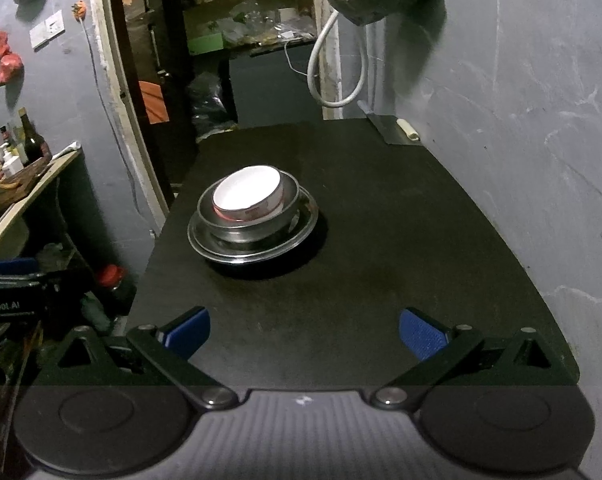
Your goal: Organize plates and bowls
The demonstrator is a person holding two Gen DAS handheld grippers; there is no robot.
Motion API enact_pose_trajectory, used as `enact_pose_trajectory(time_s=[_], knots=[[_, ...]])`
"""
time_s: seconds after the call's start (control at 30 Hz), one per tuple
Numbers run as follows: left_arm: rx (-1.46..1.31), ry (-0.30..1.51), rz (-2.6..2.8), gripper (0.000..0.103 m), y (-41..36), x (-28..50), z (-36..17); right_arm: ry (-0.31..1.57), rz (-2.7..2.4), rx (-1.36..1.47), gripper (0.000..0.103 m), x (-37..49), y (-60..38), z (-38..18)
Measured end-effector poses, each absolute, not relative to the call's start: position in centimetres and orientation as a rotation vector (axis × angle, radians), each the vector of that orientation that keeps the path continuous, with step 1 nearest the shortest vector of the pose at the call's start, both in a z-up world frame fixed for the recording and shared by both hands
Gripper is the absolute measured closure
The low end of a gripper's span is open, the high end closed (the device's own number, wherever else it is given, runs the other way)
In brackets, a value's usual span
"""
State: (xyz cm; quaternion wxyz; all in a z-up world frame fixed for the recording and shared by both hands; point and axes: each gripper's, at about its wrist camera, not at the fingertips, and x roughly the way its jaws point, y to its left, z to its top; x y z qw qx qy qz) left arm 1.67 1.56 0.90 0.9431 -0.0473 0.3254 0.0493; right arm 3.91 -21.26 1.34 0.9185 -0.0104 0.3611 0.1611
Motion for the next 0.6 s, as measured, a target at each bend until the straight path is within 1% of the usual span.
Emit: enact_pose_trajectory(time_s=[0.6], knots=[[-0.066,0.723,-0.027,0.001,2.4,4.4,-0.8,0.798,0.219,0.001,0.000,3.4,-20.5,0.2]])
